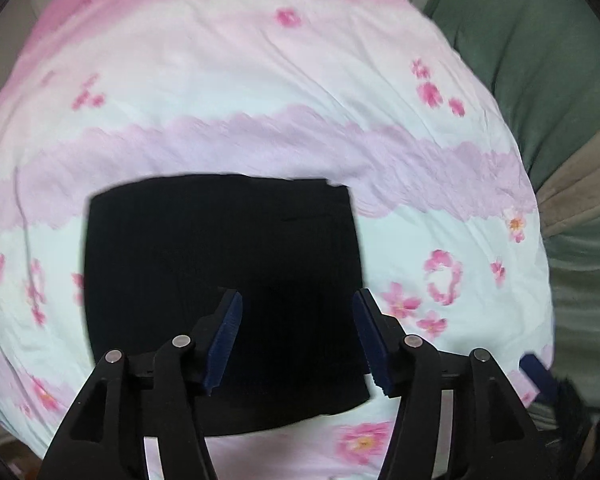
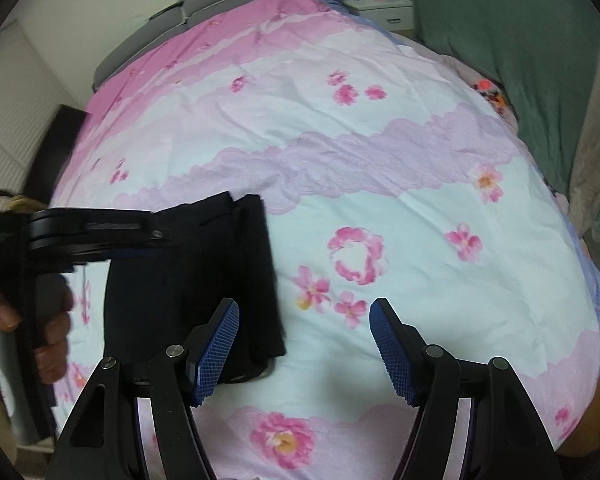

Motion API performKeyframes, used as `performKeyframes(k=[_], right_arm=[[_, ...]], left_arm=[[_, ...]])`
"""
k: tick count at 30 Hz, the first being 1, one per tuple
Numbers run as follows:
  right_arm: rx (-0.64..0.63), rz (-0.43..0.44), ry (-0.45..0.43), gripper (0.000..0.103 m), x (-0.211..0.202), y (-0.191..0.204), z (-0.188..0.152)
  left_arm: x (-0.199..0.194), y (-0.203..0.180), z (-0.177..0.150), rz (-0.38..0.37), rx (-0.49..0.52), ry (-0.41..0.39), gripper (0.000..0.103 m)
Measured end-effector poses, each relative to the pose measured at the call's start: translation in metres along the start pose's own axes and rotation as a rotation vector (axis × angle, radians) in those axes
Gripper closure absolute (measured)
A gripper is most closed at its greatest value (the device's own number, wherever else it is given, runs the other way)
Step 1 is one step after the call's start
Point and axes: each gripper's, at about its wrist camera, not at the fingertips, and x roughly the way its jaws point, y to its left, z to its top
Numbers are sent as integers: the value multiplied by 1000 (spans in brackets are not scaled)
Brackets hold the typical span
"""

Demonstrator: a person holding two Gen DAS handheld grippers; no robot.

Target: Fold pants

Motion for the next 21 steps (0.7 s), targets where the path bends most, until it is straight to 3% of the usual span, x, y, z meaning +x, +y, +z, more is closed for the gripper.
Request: performKeyframes(k=[3, 7, 12, 16, 21], right_arm=[[-20, 65, 17, 34, 12, 11, -1], [-89, 153, 67, 36, 43, 36, 0], [-147, 223, 157, 47, 96, 59, 1], [-125, 222, 216, 56, 132, 59, 4], [-81, 221, 242, 57, 166, 56, 10]], left_arm=[[-2, 28, -14, 23, -12, -14, 42], [17, 50, -35, 39, -69, 42, 42], [47, 58, -51, 63, -97, 128, 42], [71, 50, -53, 63, -89, 177, 42], [80, 45, -45, 72, -68, 181, 41]])
